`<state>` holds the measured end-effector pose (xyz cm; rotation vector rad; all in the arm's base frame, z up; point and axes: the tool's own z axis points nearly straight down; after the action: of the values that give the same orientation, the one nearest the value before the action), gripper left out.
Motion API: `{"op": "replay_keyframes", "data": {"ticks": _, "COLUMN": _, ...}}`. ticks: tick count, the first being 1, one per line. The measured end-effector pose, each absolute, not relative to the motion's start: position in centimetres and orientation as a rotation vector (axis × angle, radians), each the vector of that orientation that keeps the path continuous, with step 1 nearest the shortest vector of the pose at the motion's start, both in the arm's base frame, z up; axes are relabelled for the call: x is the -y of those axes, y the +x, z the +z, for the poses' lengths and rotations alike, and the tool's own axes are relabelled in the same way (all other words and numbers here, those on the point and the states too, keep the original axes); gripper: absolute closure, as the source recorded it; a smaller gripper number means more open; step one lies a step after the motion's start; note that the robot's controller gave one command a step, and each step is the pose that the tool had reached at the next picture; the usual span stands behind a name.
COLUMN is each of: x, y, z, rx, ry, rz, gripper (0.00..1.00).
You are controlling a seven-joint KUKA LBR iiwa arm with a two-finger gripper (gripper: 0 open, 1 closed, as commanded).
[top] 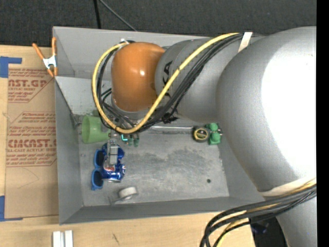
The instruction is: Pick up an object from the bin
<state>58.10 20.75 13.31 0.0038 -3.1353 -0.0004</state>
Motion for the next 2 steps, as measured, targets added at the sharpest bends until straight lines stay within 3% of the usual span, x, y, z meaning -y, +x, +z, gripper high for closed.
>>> {"op": "replay_keyframes", "data": {"ticks": 1, "x": -20.3, "y": 54.1, "z": 7.5, "rx": 3.055, "ry": 0.747, "rz": 0.002, "gripper": 0.00}}
{"op": "replay_keyframes", "data": {"ticks": 2, "x": -22.1, "y": 53.3, "z": 10.1, "rx": 2.888, "ry": 1.249, "rz": -0.003, "gripper": 0.00}}
